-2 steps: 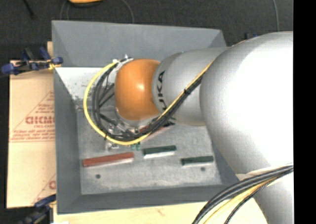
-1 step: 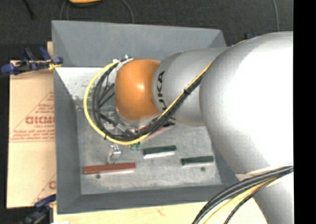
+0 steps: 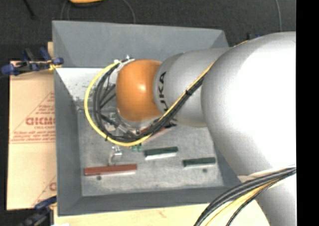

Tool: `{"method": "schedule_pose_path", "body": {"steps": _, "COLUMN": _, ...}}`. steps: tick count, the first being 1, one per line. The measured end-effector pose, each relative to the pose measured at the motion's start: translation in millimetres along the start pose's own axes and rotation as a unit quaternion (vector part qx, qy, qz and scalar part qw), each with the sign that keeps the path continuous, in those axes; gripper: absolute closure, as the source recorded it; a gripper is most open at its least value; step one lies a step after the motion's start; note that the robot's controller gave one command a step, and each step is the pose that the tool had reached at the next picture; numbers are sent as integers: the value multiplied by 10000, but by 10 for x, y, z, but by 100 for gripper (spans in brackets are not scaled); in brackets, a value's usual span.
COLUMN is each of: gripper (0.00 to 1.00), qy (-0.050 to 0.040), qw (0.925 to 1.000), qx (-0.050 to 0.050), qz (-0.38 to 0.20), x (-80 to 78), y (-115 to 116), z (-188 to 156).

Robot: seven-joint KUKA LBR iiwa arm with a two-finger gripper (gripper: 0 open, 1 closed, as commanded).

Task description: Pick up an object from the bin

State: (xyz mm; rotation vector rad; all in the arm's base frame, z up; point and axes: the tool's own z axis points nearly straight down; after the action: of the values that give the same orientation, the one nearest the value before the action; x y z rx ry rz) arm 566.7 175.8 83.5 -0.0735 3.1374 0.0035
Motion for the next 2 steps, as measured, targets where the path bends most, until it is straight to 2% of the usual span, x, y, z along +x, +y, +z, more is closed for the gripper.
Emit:
{"method": "schedule_pose_path", "body": {"steps": 1, "gripper": 0, "qy": -13, "qw": 9992, "qx": 9, "qz": -405, "x": 132, "y": -17, "z": 23}}
{"method": "schedule_pose_path", "body": {"steps": 2, "gripper": 0, "qy": 9, "qw": 9922, "qx": 23, "qz": -1244, "x": 470, "y": 317, "z": 40}}
